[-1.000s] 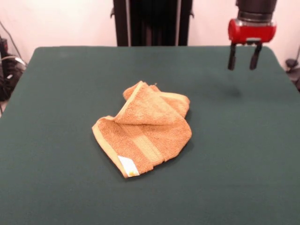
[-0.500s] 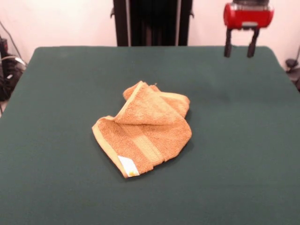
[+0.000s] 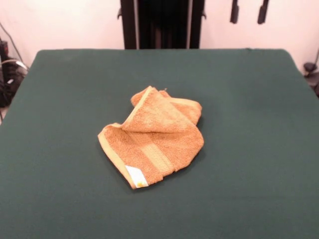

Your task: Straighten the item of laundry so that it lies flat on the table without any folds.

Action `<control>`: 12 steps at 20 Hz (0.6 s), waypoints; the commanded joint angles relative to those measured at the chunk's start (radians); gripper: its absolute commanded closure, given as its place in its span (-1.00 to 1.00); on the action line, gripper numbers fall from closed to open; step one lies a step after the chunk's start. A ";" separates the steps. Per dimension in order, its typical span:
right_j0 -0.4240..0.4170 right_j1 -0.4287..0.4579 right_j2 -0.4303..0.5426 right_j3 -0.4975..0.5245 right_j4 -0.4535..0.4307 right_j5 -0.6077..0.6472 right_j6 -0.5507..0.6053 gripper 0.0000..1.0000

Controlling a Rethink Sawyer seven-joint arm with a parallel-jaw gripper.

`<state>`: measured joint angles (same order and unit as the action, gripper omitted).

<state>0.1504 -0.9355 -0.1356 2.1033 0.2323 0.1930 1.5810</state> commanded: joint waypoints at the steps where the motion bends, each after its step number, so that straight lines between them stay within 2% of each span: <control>1: 0.007 0.317 0.049 -0.148 -0.011 -0.199 0.189 -1.00; 5: -0.022 0.445 0.054 -0.221 -0.047 -0.309 0.151 -1.00; 7: -0.065 0.510 0.083 -0.249 -0.071 -0.383 0.148 -1.00; 10: -0.067 0.603 0.049 -0.308 -0.061 -0.458 0.150 -1.00; 12: -0.111 0.650 0.081 -0.337 -0.090 -0.493 0.145 -1.00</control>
<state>0.0861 -0.5140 -0.1340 1.8986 0.1927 -0.2130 1.5810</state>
